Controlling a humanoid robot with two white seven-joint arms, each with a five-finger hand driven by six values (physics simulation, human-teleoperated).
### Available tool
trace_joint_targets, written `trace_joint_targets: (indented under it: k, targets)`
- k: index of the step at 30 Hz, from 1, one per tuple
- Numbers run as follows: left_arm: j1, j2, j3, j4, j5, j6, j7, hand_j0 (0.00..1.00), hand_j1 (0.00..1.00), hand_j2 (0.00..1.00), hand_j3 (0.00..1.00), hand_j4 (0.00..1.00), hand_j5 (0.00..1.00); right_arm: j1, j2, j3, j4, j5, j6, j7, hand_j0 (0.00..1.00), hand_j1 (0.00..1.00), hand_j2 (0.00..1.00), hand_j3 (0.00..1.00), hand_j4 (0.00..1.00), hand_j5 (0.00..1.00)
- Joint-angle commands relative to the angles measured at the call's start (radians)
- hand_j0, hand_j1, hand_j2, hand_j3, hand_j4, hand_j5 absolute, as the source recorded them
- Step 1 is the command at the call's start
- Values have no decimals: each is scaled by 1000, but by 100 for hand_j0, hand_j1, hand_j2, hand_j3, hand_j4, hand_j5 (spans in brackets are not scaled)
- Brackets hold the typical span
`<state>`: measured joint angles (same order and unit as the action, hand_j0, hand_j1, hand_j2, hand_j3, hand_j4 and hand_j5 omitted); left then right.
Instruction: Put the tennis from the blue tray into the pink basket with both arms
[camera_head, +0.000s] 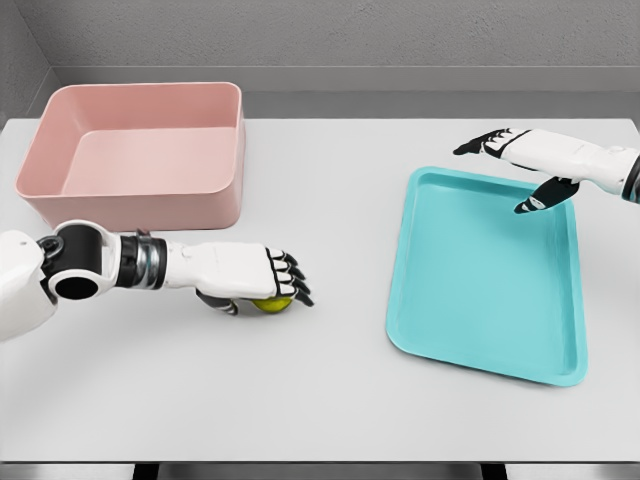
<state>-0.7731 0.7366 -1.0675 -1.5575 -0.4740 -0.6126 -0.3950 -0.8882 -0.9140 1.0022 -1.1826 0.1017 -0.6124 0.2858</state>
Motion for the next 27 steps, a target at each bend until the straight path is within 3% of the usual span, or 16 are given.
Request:
trace_joint_targets:
  k: [1, 4, 6, 27]
  targets:
    - [0, 4, 3, -1, 20, 2, 1, 71, 71, 71, 71, 71, 71, 0, -2, -2, 0, -7, 1, 0, 100, 100, 100, 100, 100, 100]
    - [0, 4, 3, -1, 32, 2, 1, 54, 54, 54, 54, 54, 54, 0, -2, -2, 0, -7, 1, 0, 100, 100, 100, 100, 100, 100]
    - [0, 6, 3, -3, 35, 2, 1, 51, 51, 51, 51, 51, 51, 0, -3, -2, 0, -7, 1, 0, 100, 100, 100, 100, 100, 100]
    - [-21, 41, 41, -29, 95, 2, 1, 51, 51, 51, 51, 51, 51, 5, -6, -2, 1, -7, 1, -2, 100, 100, 100, 100, 100, 100]
